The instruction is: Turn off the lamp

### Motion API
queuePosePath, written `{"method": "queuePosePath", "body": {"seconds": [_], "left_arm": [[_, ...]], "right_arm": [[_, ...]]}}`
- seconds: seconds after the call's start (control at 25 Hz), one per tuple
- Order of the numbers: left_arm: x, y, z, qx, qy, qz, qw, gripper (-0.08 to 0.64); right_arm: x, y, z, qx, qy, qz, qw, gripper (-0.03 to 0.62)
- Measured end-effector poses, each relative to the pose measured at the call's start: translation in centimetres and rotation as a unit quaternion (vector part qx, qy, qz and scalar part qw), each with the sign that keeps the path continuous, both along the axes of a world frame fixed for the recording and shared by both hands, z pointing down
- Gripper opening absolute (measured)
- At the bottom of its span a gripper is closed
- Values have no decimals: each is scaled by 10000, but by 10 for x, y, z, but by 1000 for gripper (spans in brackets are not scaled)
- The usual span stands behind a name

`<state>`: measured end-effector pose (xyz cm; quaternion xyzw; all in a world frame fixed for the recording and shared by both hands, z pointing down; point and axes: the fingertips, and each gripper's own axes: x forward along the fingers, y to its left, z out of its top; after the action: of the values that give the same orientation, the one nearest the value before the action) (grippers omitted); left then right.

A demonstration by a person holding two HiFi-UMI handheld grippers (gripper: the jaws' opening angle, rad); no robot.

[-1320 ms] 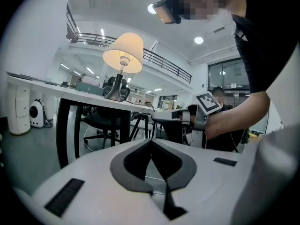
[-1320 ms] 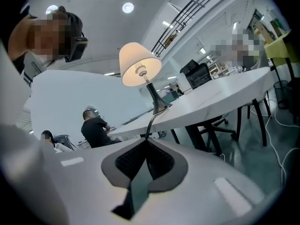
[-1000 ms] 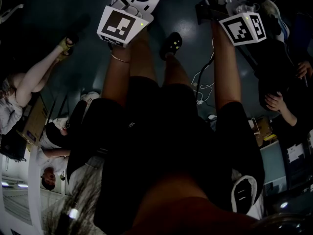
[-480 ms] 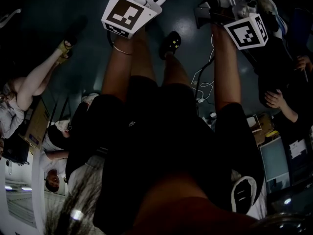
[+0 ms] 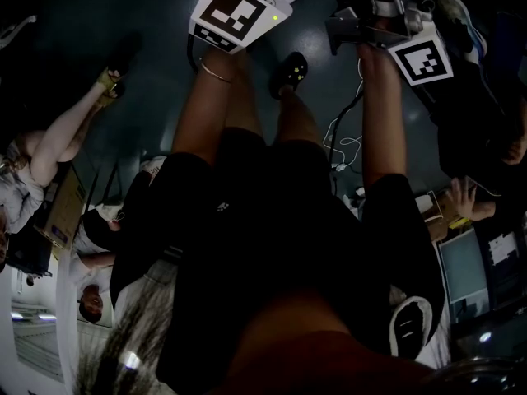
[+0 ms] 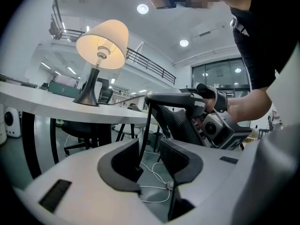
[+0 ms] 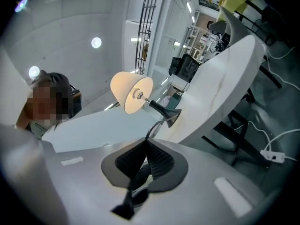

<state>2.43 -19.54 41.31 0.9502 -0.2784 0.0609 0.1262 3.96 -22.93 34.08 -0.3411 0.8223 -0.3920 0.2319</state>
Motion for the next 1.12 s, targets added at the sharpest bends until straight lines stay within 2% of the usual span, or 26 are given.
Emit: {"method": "queuePosePath", "body": {"seconds": [0.2, 0.32, 0.4, 0.64, 0.88, 1.12], "left_arm": [[3, -3, 0, 16, -1, 81, 10000, 124], [1, -5, 1, 60, -58, 63, 9999, 106], [0, -5, 2, 71, -98, 63, 9999, 29], [2, -1, 3, 101, -258, 119, 9995, 23], [5, 3, -4, 85, -48, 125, 9999, 21], [5, 1, -10, 81, -69, 142, 9998, 21]], "right_arm": [[1, 0, -1, -62, -302, -19, 9995, 8], [2, 0, 1, -75, -301, -32, 9995, 9], [2, 1, 2, -73, -284, -41, 9996, 8], [4, 1, 4, -17, -133, -22, 9999, 8], [1, 4, -2, 429, 426, -52, 9982, 8], [7, 4, -2, 742, 1292, 22, 9888, 27]]}}
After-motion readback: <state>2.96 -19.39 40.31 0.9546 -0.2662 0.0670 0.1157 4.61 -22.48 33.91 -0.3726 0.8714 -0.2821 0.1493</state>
